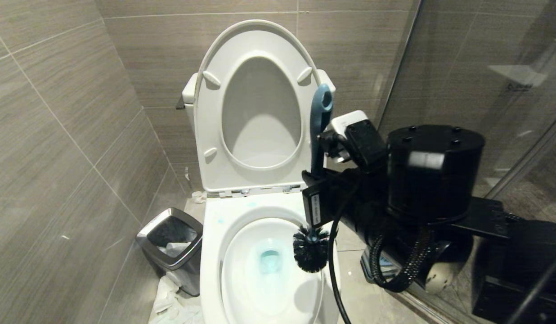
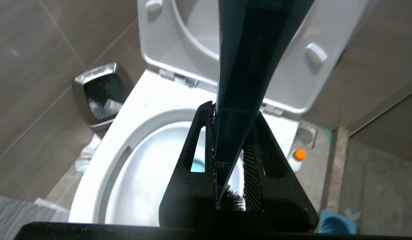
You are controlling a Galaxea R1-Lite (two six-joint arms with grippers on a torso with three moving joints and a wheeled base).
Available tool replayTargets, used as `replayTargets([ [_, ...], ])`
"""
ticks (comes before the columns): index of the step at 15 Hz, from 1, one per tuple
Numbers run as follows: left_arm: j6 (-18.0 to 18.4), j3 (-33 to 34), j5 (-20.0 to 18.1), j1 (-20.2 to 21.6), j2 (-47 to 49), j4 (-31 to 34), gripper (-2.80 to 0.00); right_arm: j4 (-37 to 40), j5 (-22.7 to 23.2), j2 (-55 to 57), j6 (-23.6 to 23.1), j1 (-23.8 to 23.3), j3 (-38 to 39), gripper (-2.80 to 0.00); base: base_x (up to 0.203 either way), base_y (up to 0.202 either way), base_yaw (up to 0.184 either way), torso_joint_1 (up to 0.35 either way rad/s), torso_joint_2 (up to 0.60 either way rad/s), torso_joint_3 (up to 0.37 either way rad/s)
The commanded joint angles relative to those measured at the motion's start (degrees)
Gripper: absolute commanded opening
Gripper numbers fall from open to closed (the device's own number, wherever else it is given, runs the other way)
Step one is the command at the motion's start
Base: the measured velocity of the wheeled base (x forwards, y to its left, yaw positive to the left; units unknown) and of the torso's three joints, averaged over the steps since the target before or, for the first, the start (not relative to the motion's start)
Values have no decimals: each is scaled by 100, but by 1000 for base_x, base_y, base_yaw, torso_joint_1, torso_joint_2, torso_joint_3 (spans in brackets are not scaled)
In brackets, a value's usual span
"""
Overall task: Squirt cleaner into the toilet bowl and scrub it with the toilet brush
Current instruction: Scrub the toilet bowl
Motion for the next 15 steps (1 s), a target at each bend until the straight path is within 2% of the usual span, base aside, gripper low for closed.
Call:
replayTargets([
  [1,-1,3,2,1,5,1,-280,-28,-5,637,159,-14,-105,-280,0,0,0,0,0,0],
  [4,-1,1,2,1,5,1,-280,-32,9,1348,350,-214,-570,-280,0,0,0,0,0,0],
  [8,-1,10,2,1,5,1,-280,-31,21,2449,372,-556,-1553,-280,0,0,0,0,0,0],
  [15,-1,7,2,1,5,1,-280,284,27,3800,353,-723,-3394,-280,0,0,0,0,0,0],
])
